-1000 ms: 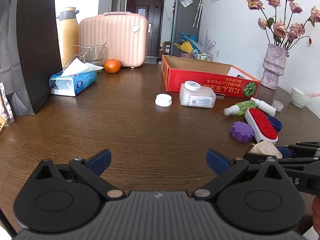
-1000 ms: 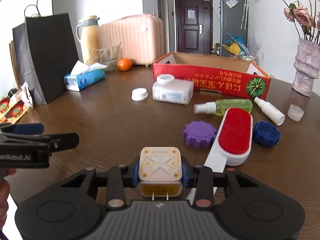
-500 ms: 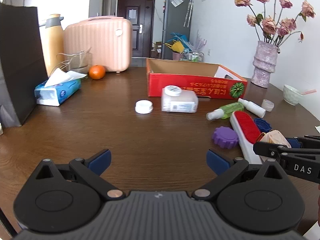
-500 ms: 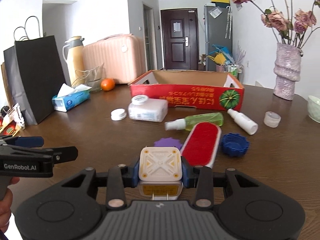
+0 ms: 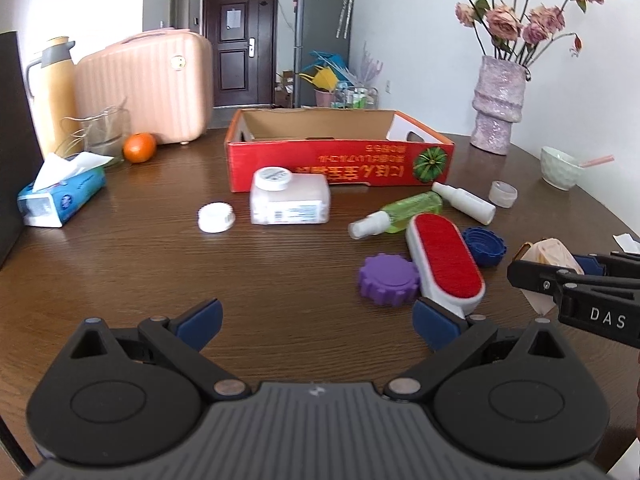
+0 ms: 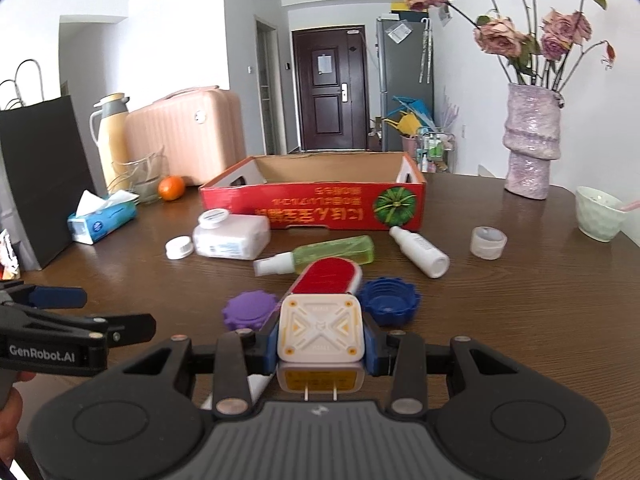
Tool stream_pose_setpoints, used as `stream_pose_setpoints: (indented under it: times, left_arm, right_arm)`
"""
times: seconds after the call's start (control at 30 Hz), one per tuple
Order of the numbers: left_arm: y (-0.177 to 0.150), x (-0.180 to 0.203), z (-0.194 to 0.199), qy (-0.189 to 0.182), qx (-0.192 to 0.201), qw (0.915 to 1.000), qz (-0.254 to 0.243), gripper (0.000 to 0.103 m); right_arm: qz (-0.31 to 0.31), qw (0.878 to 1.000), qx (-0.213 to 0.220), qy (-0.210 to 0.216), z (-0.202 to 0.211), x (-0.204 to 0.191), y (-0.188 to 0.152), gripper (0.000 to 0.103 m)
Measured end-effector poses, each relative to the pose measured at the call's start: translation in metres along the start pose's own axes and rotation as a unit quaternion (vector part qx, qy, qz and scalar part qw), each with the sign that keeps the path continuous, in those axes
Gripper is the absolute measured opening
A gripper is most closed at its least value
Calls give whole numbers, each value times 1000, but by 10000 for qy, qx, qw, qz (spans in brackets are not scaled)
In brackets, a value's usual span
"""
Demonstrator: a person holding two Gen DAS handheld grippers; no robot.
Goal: Organize rigid objects
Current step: 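Grasp the purple gear cap with the left tool while the right tool holds the cream block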
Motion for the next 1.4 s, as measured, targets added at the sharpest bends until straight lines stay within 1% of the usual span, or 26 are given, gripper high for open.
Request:
stream_pose_setpoints:
  times: [0.27, 0.7, 1.0, 1.1, 1.3, 1.33, 1.4]
  left_arm:
    - [6, 23, -20, 66, -70, 9999, -126, 103]
    - [16, 36, -68, 308, -319, 9981, -423, 103]
    - [17, 38, -91, 132, -479, 9978, -446, 102]
    - [14, 35, -97, 128, -579, 9974, -417, 98]
    - [17, 22, -94, 168, -547, 9980, -262, 86]
    - [17, 20, -92, 181, -542, 9981, -239, 84]
    - [17, 17, -92, 176, -538, 9982, -187, 85]
  right_arm:
    - [-55, 9999, -4, -94, -5, 28, -2, 38]
    - [-175, 9996, -11, -226, -28, 58, 3, 38]
    - [-396, 9989, -89, -242, -45, 67, -4, 38]
    - [-457, 9986, -79, -255, -46, 69, -5, 38]
    - [-523, 9981, -127, -292, -49, 70, -7, 38]
    - [-528, 9981, -123, -293, -49, 70, -7, 38]
    - [-539, 9981, -111, -286, -49, 70, -7, 38]
Point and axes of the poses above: each gripper's, at about its wrist camera, not at the fingertips, and z roughly against the way its jaws point, x to its right, y to its top, the point moved 5 cm from there along -z, roughly the way its jaws point, and after that the axes turned 9 degrees about z, right-handed, at the moved point
